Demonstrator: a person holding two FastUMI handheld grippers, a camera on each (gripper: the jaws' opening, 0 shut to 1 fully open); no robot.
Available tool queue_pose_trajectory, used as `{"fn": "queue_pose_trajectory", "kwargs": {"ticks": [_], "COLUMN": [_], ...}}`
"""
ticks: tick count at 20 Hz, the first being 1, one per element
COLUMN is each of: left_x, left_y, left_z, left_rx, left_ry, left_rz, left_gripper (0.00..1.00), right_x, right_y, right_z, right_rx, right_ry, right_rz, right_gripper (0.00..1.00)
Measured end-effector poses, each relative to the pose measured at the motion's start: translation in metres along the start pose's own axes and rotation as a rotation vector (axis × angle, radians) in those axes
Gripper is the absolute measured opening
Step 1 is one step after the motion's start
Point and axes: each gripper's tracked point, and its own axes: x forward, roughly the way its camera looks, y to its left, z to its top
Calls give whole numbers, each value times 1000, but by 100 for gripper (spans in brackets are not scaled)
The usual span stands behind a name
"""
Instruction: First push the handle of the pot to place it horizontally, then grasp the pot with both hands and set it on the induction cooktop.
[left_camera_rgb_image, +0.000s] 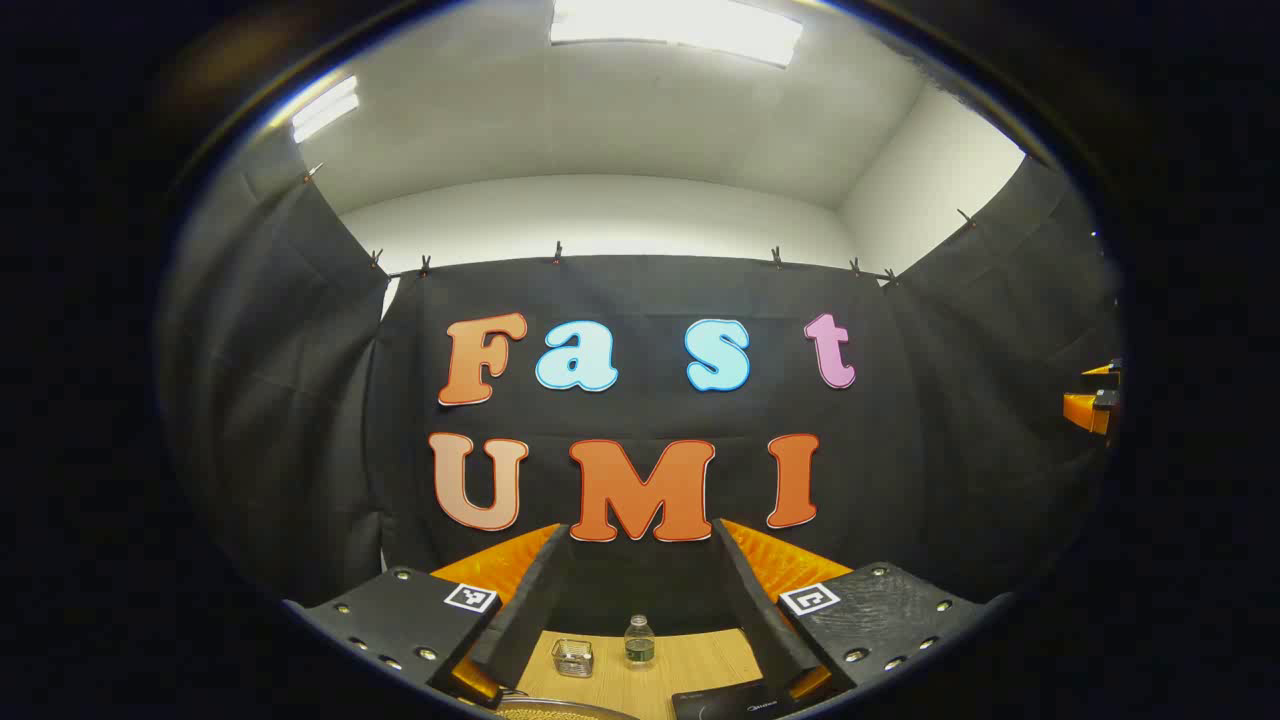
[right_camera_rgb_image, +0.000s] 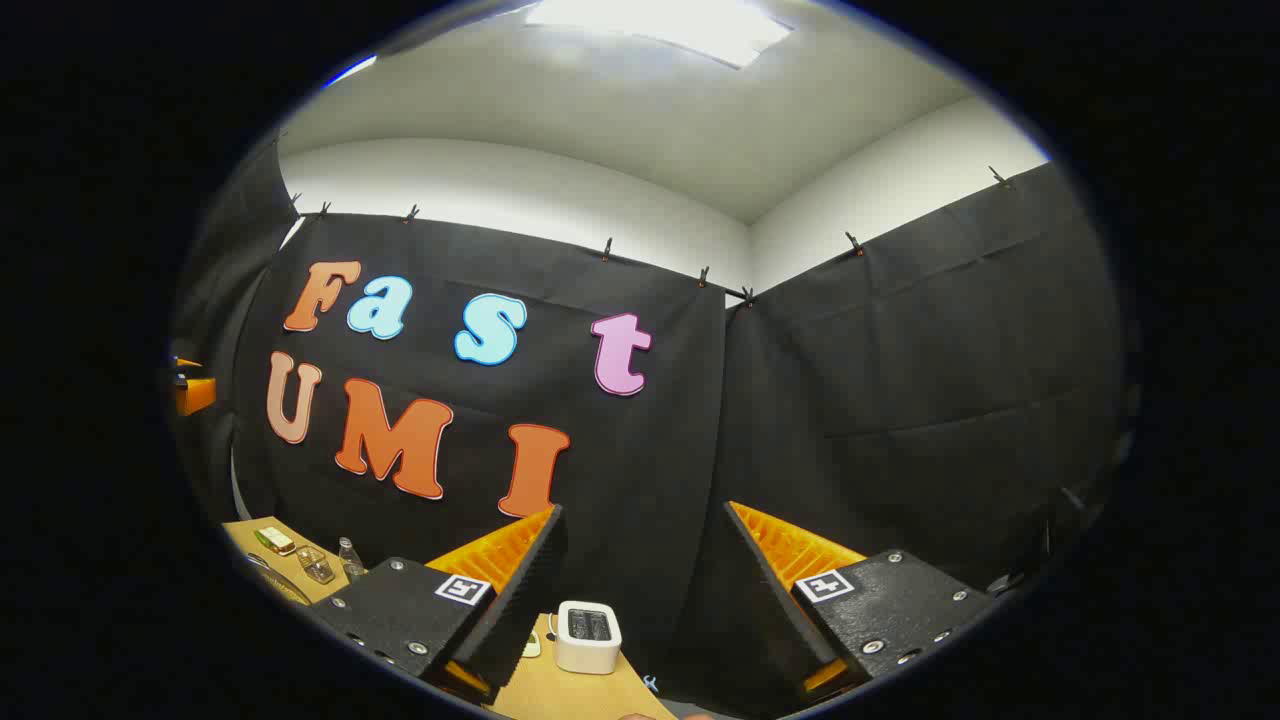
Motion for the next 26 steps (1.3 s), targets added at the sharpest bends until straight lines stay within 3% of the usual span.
{"fn": "queue_pose_trajectory", "kwargs": {"ticks": [15,26], "left_x": [10,-14], "left_y": [-39,-51], "left_z": [-4,-14], "left_rx": [-24,-11], "left_ry": [12,79], "left_rz": [-52,-20], "left_gripper": [87,87], "right_x": [2,11], "right_y": [-31,-33], "right_z": [-5,-28], "right_rx": [-2,24], "right_ry": [-1,28], "right_rz": [-28,76], "right_gripper": [95,95]}}
